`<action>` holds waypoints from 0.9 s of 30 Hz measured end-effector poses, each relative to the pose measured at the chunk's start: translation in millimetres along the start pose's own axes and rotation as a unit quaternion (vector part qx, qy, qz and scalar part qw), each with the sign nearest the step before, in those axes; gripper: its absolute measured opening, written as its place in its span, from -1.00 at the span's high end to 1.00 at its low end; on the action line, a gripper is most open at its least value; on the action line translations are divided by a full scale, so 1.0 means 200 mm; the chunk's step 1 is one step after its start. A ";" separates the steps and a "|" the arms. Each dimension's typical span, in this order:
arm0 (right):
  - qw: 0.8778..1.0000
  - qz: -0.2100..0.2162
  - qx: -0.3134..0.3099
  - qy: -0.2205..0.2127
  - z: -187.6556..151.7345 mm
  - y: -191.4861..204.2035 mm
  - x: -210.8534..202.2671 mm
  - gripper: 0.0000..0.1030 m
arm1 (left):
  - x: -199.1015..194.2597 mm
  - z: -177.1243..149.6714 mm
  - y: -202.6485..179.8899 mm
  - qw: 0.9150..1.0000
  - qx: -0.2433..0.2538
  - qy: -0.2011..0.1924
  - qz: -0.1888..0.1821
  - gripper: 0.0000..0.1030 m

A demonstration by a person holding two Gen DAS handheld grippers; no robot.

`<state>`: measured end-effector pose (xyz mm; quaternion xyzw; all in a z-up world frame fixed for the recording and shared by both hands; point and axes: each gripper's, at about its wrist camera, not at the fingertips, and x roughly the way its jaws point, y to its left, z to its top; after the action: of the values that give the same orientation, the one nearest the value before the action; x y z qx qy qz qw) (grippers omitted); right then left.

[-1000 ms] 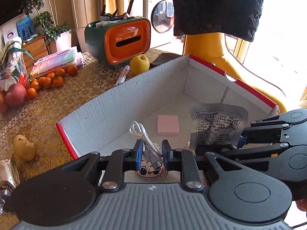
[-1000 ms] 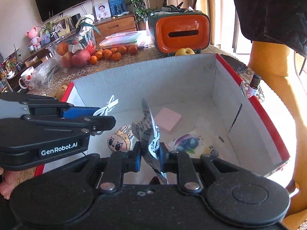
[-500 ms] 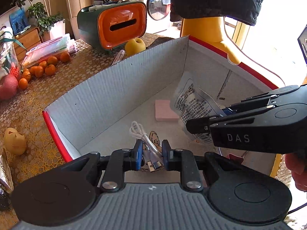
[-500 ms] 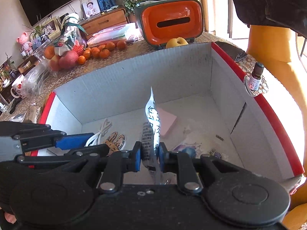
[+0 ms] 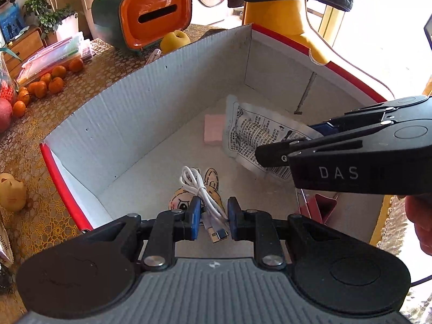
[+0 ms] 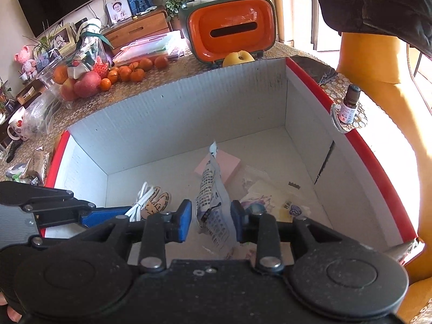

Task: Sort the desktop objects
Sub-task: 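Lower and open the left tool to drop the cable while the right tool releases the pouch, then withdraw both open tools up and away from the red box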

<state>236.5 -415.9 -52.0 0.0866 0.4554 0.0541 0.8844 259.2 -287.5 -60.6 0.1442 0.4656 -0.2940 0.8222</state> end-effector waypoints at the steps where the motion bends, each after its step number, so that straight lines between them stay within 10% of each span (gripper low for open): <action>1: 1.000 0.000 -0.001 0.000 0.00 0.00 -0.01 0.26 | -0.01 0.00 -0.01 1.000 0.003 0.003 -0.003 0.61; 23: 0.999 0.012 -0.004 -0.041 -0.03 0.05 -0.30 -0.25 | -0.30 -0.10 -0.06 0.999 -0.027 -0.026 -0.020 0.39; 27: 0.999 0.016 -0.009 -0.049 -0.04 0.09 -0.36 -0.25 | -0.39 -0.14 -0.07 0.998 -0.027 -0.049 -0.014 -0.33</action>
<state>187.5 -410.9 4.2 0.0888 0.4099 0.0680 0.9053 201.6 -256.6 -8.8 0.1012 0.4343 -0.2994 0.8435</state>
